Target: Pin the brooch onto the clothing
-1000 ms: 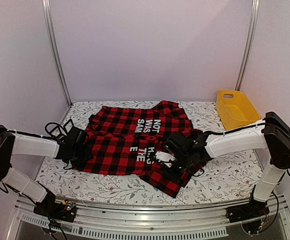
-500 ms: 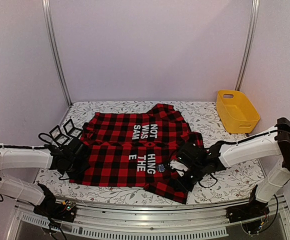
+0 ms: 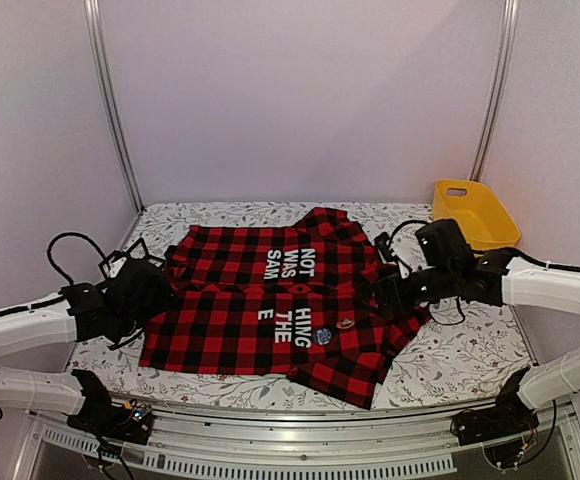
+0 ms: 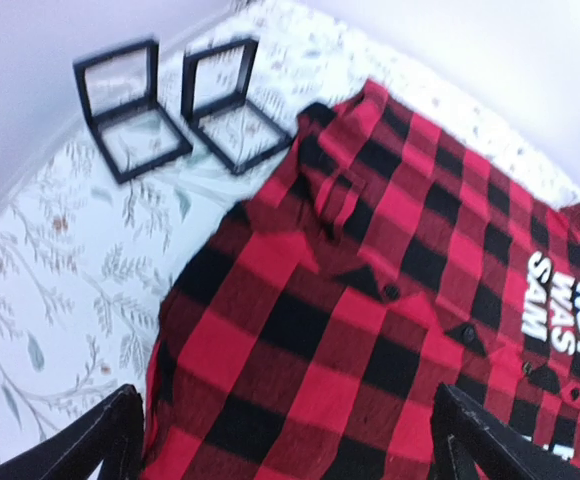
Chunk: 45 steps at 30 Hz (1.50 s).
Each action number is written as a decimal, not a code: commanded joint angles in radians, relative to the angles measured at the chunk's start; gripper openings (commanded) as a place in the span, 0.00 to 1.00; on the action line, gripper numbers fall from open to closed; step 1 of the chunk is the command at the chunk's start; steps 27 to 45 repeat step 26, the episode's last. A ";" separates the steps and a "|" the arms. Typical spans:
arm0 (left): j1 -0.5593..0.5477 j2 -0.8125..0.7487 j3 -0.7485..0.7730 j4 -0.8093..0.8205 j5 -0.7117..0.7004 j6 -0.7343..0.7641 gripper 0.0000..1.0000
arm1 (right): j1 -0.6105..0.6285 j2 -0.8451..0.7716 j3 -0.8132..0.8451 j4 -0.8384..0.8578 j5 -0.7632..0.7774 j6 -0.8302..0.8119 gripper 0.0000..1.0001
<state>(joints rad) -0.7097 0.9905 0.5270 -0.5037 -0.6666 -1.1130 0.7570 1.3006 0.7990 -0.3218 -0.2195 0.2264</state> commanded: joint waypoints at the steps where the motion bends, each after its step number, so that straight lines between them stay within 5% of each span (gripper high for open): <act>1: -0.009 -0.053 -0.013 0.339 -0.313 0.365 0.99 | -0.265 -0.149 -0.066 0.334 0.076 0.024 0.99; 6: 0.104 -0.093 -0.130 0.917 -0.348 0.841 1.00 | -0.570 -0.159 -0.089 0.467 0.106 0.014 0.99; 11: 0.454 -0.061 -0.147 0.963 -0.025 0.744 1.00 | -0.748 -0.143 -0.111 0.555 0.032 0.006 0.99; 20: 0.550 0.030 -0.260 1.312 0.183 0.954 1.00 | -0.797 -0.109 -0.229 0.730 0.162 0.028 0.99; 45: 0.575 0.035 -0.296 1.341 0.176 0.953 1.00 | -0.797 -0.077 -0.259 0.770 0.213 0.040 0.99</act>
